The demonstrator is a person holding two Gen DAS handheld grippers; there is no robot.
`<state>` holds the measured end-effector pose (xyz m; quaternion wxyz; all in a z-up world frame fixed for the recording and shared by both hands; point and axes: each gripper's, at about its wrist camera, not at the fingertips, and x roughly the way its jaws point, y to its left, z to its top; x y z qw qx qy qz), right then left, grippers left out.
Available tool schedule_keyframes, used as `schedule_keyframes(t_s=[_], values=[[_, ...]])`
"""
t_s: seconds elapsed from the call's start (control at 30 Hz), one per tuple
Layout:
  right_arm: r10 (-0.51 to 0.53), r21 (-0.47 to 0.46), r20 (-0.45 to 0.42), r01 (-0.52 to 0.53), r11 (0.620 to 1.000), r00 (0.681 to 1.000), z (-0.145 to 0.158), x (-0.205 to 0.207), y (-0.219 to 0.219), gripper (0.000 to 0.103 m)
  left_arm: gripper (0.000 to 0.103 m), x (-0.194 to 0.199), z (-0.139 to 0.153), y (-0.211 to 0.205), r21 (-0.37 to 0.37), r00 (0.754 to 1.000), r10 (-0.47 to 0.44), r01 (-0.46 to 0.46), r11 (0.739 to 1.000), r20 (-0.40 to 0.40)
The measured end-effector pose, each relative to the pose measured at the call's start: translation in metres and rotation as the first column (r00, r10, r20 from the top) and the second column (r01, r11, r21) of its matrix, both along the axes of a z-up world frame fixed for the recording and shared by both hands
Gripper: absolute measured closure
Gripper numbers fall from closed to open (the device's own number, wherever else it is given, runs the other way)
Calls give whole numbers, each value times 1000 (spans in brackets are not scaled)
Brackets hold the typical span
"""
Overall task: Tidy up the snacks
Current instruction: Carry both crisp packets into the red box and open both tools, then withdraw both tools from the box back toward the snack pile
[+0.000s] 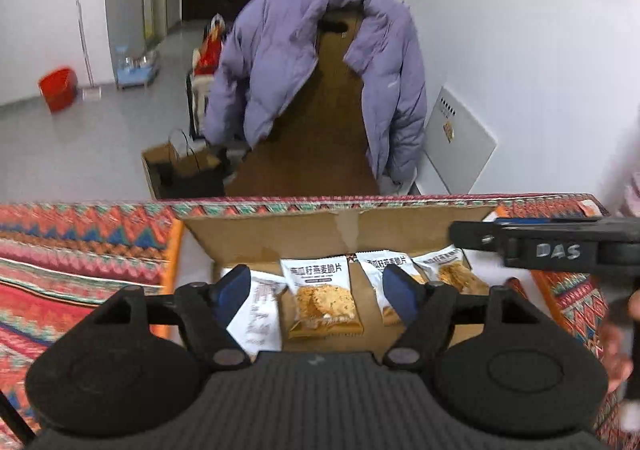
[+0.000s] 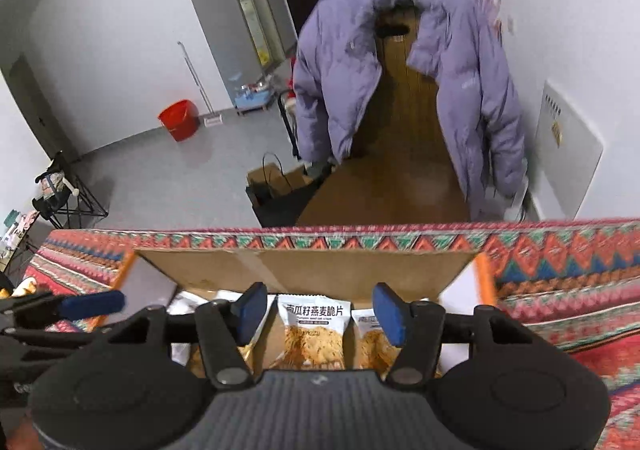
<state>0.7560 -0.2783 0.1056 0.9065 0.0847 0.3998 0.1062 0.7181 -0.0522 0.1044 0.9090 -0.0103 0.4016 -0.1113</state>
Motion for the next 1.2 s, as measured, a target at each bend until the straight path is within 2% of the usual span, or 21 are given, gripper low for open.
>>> schedule_keyframes(t_s=[0.03, 0.07, 0.13, 0.23, 0.33, 0.53, 0.63, 0.73, 0.83, 0.93, 1.0, 1.07, 1.2], values=[[6, -7, 6, -6, 1000, 1000, 8, -9, -2, 41, 27, -11, 10, 3, 9, 1000, 1, -1, 1000, 6], [23, -18, 4, -23, 1000, 1000, 16, -20, -3, 31, 26, -19, 17, 5, 14, 1000, 6, -6, 1000, 11], [74, -26, -14, -75, 997, 997, 27, -44, -5, 23, 23, -43, 30, 10, 35, 999, 28, -28, 999, 25], [103, -64, -14, -104, 993, 995, 41, -81, -4, 23, 21, -85, 45, 15, 63, 998, 36, -40, 997, 55], [122, -96, 18, -120, 988, 992, 55, -124, -2, 21, 17, -125, 57, 23, 47, 995, 52, -56, 997, 81], [143, -102, 87, -134, 986, 986, 68, -206, -2, 15, 17, -203, 64, 34, 32, 991, 69, -73, 997, 115], [168, -73, 119, -160, 984, 979, 62, -247, -5, 7, 17, -242, 58, 39, 31, 987, 82, -87, 996, 141], [173, -64, 135, -166, 984, 976, 47, -292, -9, 7, 15, -284, 48, 42, 55, 982, 65, -76, 996, 175], [169, -98, 203, -151, 984, 965, 34, -340, -11, 7, 9, -335, 34, 44, 80, 969, 48, -69, 994, 241], [152, -112, 257, -126, 986, 954, 20, -386, -12, 6, 8, -382, 17, 47, 82, 960, 45, -71, 994, 278], [143, -101, 284, -119, 988, 948, 13, -413, -13, 6, 3, -410, 6, 50, 71, 954, 42, -66, 995, 298], [125, -103, 317, -97, 990, 940, 6, -442, -13, 4, 2, -439, -6, 52, 74, 941, 55, -85, 994, 335], [109, -150, 379, -56, 987, 919, -6, -497, -16, 0, 0, -485, -23, 55, 98, 892, 157, -218, 971, 425]])
